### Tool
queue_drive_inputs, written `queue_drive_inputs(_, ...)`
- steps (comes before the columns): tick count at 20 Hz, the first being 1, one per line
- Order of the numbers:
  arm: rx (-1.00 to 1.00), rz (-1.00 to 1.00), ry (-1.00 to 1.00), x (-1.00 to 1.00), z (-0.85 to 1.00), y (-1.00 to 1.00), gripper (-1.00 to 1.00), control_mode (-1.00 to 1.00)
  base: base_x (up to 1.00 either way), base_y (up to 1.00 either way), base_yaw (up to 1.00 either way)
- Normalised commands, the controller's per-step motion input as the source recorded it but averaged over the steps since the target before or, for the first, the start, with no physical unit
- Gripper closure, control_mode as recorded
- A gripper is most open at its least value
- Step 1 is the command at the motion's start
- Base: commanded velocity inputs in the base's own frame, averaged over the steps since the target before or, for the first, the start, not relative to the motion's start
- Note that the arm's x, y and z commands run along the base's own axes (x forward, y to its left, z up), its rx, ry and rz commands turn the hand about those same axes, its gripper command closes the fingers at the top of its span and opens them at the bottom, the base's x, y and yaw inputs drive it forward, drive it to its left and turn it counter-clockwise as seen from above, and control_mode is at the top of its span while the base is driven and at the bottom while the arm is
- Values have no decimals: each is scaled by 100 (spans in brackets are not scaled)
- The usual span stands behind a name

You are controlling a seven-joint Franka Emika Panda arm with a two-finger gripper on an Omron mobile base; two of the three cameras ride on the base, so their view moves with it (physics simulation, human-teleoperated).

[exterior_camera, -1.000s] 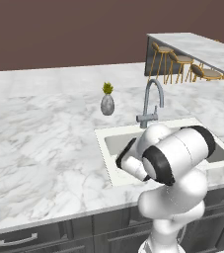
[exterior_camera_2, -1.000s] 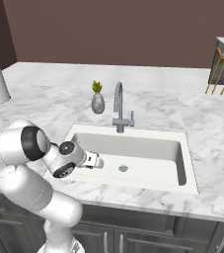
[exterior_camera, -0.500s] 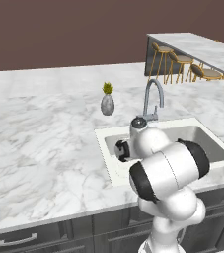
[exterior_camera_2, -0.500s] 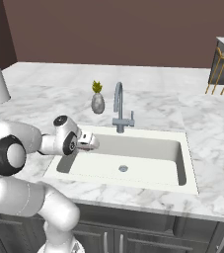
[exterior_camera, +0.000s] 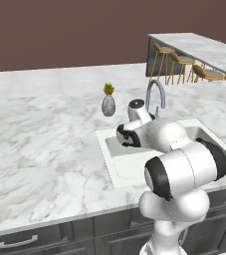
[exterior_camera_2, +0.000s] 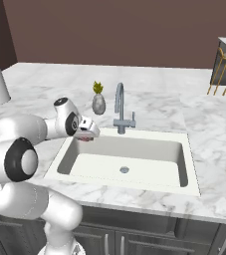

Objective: Pick up the sponge and bar soap from the sink, and place them back in the cabinet, and close the cabinet door.

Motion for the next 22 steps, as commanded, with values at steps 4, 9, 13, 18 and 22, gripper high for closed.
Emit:
queue_drive_inputs(4,1,0,11,-4,43,0,100,-100,0,0,0)
queue_drive_inputs(9,3,0,9,-10,43,0,100,-100,0,0,0)
queue_drive_inputs(13,4,0,9,-21,45,-1,100,-100,0,0,0)
queue_drive_inputs(18,4,0,5,-38,42,-1,100,-100,0,0,0)
queue_drive_inputs(22,4,0,1,-51,42,-6,100,-100,0,0,0)
